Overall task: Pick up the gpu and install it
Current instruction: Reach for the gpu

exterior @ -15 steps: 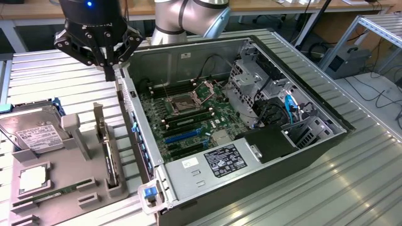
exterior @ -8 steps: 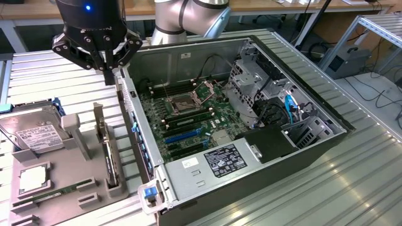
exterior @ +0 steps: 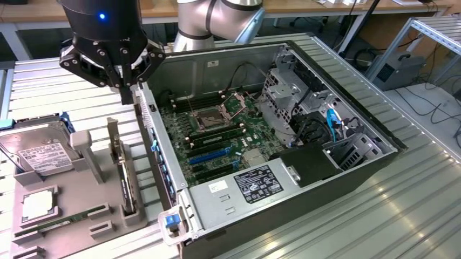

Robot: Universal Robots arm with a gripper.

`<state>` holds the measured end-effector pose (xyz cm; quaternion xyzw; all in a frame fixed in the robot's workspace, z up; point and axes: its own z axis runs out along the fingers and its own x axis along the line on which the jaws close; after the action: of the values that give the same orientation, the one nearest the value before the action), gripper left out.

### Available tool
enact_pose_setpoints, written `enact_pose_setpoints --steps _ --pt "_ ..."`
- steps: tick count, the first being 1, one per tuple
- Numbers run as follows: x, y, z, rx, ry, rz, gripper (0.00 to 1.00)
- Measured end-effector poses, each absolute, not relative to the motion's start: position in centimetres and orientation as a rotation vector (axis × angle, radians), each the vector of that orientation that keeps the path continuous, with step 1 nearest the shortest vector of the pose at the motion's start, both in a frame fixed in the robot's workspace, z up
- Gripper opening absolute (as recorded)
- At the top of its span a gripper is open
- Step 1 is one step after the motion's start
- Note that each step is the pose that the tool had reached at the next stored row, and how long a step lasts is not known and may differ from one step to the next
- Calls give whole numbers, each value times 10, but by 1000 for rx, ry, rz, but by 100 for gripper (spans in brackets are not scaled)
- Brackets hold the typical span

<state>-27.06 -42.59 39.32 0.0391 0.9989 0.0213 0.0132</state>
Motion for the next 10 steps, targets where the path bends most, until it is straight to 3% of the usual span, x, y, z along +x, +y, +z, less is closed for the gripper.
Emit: enact_pose_setpoints --steps 10 --pt "-271 -453 393 122 3112 63 11"
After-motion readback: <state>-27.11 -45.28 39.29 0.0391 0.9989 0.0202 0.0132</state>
